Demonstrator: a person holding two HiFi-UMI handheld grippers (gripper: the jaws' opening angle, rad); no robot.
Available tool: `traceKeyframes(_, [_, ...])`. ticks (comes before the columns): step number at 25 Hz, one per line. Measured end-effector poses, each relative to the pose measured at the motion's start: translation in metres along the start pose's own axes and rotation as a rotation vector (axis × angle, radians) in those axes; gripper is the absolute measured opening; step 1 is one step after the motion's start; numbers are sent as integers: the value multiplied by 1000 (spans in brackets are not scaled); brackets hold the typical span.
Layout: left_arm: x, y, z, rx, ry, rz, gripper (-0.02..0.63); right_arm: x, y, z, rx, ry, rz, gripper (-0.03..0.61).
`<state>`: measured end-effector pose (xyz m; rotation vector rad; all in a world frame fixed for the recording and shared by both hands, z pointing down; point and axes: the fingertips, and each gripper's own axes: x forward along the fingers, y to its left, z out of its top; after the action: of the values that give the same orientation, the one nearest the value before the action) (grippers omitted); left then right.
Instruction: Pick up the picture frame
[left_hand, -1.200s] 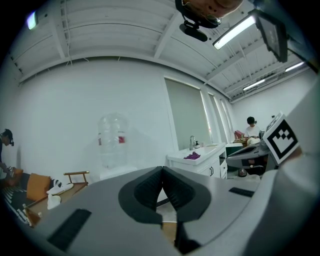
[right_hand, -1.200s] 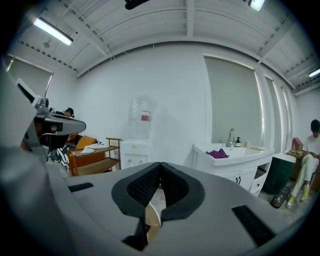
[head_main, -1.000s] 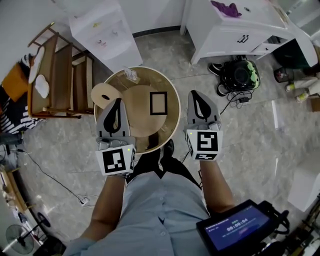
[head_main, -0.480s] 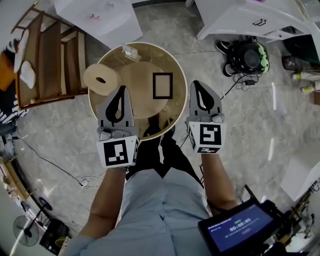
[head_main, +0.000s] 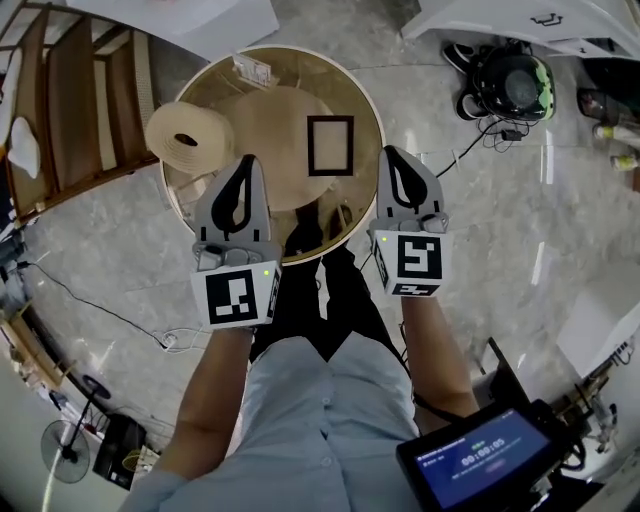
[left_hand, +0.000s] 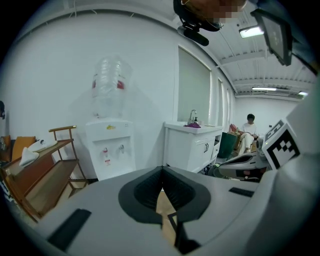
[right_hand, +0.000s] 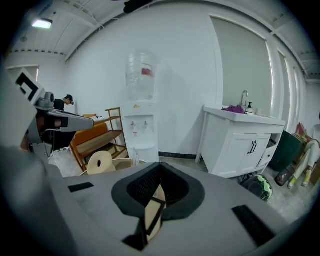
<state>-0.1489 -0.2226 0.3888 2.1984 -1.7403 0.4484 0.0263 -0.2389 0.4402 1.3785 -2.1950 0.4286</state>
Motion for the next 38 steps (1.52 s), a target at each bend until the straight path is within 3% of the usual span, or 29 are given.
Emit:
traceKeyframes(6, [26, 5, -28, -35, 31, -14, 11, 29, 5, -36, 22, 50, 3, 15])
traceKeyframes(11, [44, 9, -56, -1, 77, -28, 11, 49, 6, -68, 46, 92, 3, 15])
traceKeyframes(28, [92, 7, -131, -24, 170, -65, 11, 108, 9, -152, 98, 192, 15, 21])
traceKeyframes(38, [97, 7, -162, -41, 209, -76, 11, 124, 10, -190, 131, 228, 23, 101])
